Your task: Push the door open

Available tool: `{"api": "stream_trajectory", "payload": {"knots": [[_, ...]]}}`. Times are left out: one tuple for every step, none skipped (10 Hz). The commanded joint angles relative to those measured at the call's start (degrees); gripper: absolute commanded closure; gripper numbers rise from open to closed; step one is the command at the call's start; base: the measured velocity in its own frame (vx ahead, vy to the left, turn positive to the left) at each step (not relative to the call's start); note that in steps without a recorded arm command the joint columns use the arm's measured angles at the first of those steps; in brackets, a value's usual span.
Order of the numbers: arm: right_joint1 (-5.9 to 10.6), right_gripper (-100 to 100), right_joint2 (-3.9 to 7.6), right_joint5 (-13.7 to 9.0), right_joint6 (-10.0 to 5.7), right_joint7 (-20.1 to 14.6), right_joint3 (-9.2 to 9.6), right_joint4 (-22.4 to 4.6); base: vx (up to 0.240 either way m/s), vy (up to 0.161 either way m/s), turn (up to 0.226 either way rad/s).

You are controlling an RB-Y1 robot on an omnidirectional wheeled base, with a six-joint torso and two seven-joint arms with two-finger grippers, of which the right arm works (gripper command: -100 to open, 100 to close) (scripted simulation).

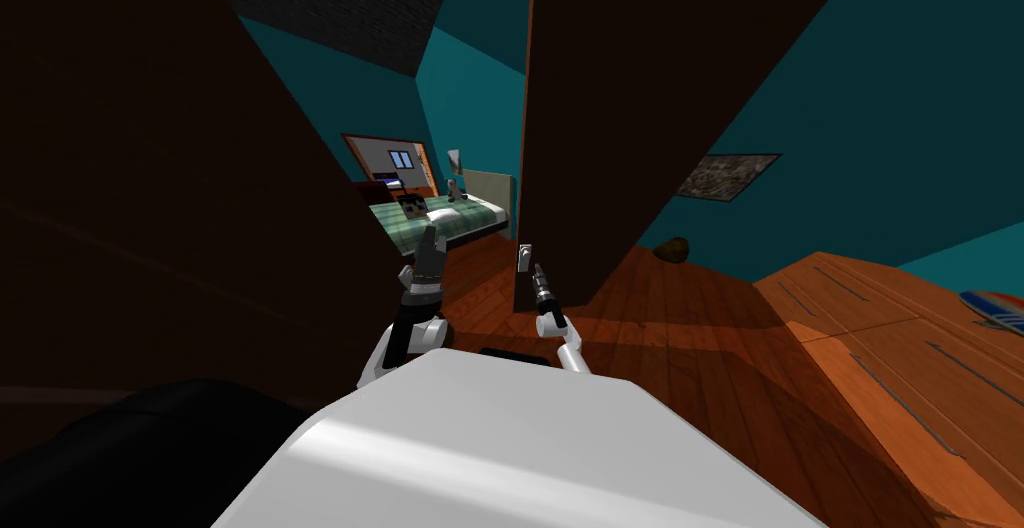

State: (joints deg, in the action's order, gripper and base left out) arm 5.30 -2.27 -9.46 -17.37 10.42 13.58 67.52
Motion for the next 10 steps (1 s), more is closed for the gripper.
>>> {"api": "stream_trajectory", "payload": {"knots": [[-0.22, -100, 0.68, -0.27, -0.01, 0.34, 0.26, 0.22, 0.065, -0.039, -0.015], [-0.34, -100, 0.99, -0.41, -0.02, 0.52, 0.4, 0.33, 0.125, -0.112, -0.01], [-0.65, -100, 1.68, -0.79, -0.04, 0.98, 0.76, 0.63, 0.163, -0.143, -0.014], [-1.04, -100, 2.35, -1.25, -0.06, 1.56, 1.21, 1.0, 0.194, -0.126, -0.024], [-1.71, -100, 3.14, -2.07, -0.1, 2.58, 1.99, 1.65, 0.219, -0.065, -0.046], [-2.46, -100, 3.45, -2.97, -0.14, 3.7, 2.86, 2.38, 0.245, 0.023, -0.052], [-2.97, -100, 3.39, -3.58, -0.17, 4.47, 3.45, 2.87, 0.236, 0.09, -0.044], [-3.46, -100, 3.09, -4.18, -0.2, 5.21, 4.03, 3.35, 0.199, 0.102, -0.045], [-3.93, -100, 2.6, -4.75, -0.23, 5.92, 4.58, 3.8, 0.171, 0.121, -0.032], [-4.35, -100, 1.95, -5.25, -0.25, 6.55, 5.06, 4.2, 0.153, 0.136, -0.033]]}}
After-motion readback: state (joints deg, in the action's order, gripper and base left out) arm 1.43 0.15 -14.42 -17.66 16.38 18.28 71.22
